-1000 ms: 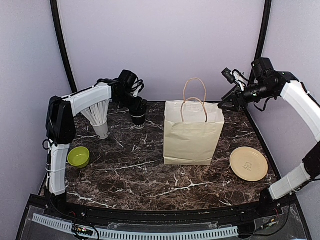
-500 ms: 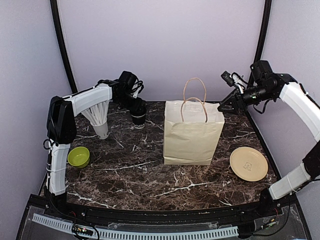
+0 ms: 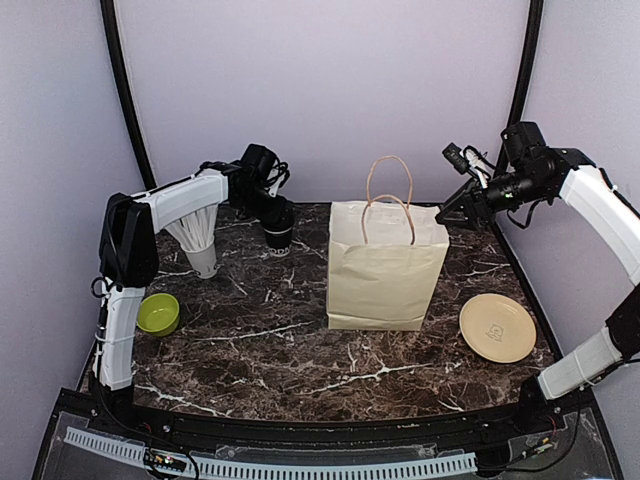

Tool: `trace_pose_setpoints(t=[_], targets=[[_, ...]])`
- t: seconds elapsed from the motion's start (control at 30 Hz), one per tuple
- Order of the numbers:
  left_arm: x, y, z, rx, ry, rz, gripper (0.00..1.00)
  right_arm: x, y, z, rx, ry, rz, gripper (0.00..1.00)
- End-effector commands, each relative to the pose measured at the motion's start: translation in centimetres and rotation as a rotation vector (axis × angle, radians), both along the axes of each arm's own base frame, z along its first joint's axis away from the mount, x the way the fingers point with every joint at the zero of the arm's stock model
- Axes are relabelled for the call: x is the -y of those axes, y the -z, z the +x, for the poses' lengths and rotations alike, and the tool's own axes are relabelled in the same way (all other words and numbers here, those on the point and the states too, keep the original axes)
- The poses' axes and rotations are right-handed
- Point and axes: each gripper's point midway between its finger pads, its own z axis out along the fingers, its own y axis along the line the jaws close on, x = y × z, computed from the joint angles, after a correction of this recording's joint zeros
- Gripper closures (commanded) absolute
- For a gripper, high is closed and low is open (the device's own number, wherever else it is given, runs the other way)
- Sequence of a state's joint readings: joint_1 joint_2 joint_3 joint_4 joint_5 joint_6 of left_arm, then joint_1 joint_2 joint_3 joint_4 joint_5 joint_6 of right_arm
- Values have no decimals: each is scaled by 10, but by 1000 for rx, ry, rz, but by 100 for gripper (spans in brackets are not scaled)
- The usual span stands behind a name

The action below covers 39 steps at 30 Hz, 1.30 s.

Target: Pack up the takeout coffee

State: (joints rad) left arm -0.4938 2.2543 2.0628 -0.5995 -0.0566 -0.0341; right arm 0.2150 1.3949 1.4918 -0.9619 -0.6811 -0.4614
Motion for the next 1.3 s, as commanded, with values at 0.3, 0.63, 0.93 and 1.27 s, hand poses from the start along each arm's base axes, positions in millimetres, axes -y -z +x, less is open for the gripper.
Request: trace_pose_setpoints(t=[0.3, 0.63, 0.93, 1.27], targets=[[11, -60, -27, 27, 64, -45, 31, 0, -11, 0, 45, 2, 26, 34], [24, -96, -131, -16, 223, -78, 31, 2, -15, -2, 50, 5, 10, 34], [35, -90, -261, -94, 516, -107, 31, 5, -4, -8, 3, 10, -8, 34], [89, -91, -374, -34, 907, -175, 32, 5, -3, -23, 12, -12, 3, 34]])
